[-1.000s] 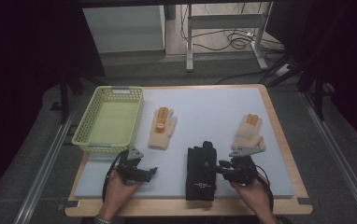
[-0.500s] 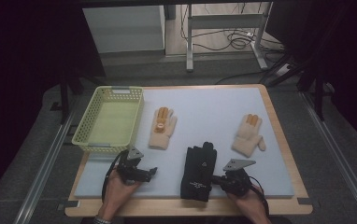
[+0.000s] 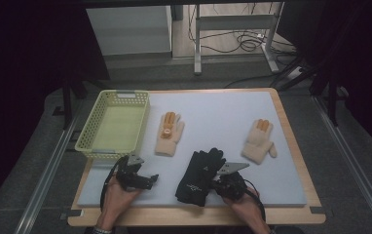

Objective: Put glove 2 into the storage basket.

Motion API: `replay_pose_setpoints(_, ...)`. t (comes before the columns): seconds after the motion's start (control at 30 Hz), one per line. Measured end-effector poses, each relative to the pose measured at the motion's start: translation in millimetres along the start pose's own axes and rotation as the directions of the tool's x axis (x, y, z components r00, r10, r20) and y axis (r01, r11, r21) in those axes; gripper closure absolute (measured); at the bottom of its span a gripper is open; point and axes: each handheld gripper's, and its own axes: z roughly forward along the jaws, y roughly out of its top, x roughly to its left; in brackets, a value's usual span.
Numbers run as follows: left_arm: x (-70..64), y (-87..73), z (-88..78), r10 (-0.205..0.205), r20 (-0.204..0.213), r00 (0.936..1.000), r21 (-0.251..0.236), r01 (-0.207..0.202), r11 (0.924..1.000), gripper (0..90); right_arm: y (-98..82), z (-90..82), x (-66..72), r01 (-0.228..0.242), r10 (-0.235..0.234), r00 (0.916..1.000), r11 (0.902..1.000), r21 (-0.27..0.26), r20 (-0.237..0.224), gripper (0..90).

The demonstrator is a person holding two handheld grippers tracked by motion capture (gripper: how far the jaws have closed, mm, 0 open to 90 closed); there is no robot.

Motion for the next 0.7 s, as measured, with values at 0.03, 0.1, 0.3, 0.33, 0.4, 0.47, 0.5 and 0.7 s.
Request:
replay_pose_setpoints(0.03,0.3,-0.3,-0.2,0.004,0.000,1.0000,-0.002,-0.004,1.0000,1.1,1.3,1.6,0.8,0.003,-0.003,1.0000,1.0000,-0.001,0.002,88.1)
replay_pose_setpoints(0.1,1.3,-0.7,-0.7,0.010,0.000,0.9999,-0.003,-0.010,0.9999,1.1,3.3,4.0,3.2,0.011,-0.011,0.9999,0.9999,0.002,0.003,87.8)
replay_pose_setpoints(0.3,3.4,-1.4,-1.4,0.021,0.009,0.9997,-0.004,-0.021,0.9998,1.8,12.5,18.1,16.3,0.038,-0.038,0.9987,0.9993,0.004,-0.033,86.3)
replay_pose_setpoints(0.33,3.6,-1.5,-1.5,0.023,0.009,0.9997,-0.004,-0.023,0.9997,1.9,14.2,20.8,18.5,0.049,-0.049,0.9981,0.9988,0.005,-0.037,85.6)
replay_pose_setpoints(0.4,3.8,-1.6,-1.8,0.025,0.010,0.9996,-0.002,-0.025,0.9997,1.9,17.0,23.7,21.0,0.061,-0.061,0.9971,0.9981,0.009,-0.046,83.6)
replay_pose_setpoints(0.47,4.2,-1.8,-2.0,0.026,0.012,0.9996,-0.002,-0.026,0.9997,2.0,18.5,22.0,21.7,0.072,-0.071,0.9961,0.9973,0.015,-0.052,80.6)
replay_pose_setpoints(0.5,4.3,-1.8,-2.0,0.025,0.014,0.9996,-0.001,-0.025,0.9997,2.0,17.9,19.2,20.8,0.072,-0.071,0.9959,0.9973,0.012,-0.056,78.6)
replay_pose_setpoints(0.7,5.4,-1.8,-1.1,0.015,0.025,0.9996,-0.002,-0.015,0.9999,2.2,5.9,-6.5,1.2,0.052,-0.052,0.9986,0.9986,-0.008,0.012,68.4)
